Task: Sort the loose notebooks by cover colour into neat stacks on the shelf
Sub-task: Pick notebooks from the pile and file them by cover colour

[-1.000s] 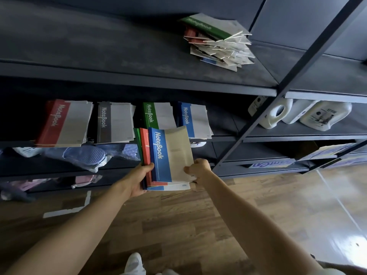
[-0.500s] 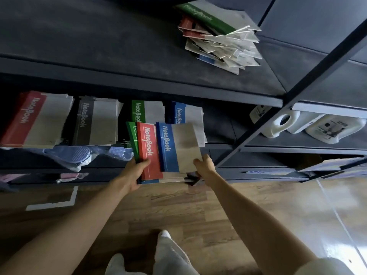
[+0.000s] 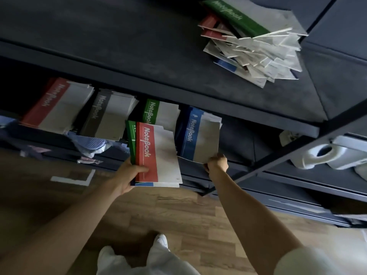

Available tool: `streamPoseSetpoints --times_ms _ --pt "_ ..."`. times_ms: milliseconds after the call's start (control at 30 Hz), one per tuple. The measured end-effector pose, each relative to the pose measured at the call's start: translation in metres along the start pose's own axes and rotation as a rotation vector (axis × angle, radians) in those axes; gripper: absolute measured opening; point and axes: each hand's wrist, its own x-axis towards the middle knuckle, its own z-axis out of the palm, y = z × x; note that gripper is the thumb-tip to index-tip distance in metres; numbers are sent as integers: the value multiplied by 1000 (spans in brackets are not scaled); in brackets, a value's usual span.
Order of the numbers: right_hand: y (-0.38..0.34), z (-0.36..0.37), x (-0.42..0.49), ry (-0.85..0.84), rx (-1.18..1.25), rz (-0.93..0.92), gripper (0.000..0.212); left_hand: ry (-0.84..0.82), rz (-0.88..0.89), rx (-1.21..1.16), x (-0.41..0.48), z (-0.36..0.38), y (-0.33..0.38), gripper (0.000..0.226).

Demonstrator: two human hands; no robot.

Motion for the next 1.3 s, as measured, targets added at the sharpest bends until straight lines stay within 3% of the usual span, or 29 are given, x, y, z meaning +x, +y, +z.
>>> streamPoseSetpoints --times_ms 300,533,567,700,767,900,1100,1300 --pt "-13 12 19 28 -81 -41 24 72 5 -58 -3 -11 -2 61" --pt "-13 4 -7 80 -150 -59 37 21 29 -79 -4 1 0 58" --pt "-14 4 -14 23 -168 -74 33 13 33 -88 -3 5 0 58" --pt "-18 6 -51 -471 -266 -6 23 -13 65 -81 2 24 1 49" --pt "-14 12 -58 -486 -366 -142 28 5 89 -80 4 30 0 49" --pt "-18 26 -64 -346 -405 -353 40 41 130 -165 3 27 0 46" --pt "-39 73 -89 -374 -325 -393 40 101 159 -402 -9 -25 18 19" --pt "-63 163 -147 -438 -278 -433 38 127 209 -438 -20 -128 41 33"
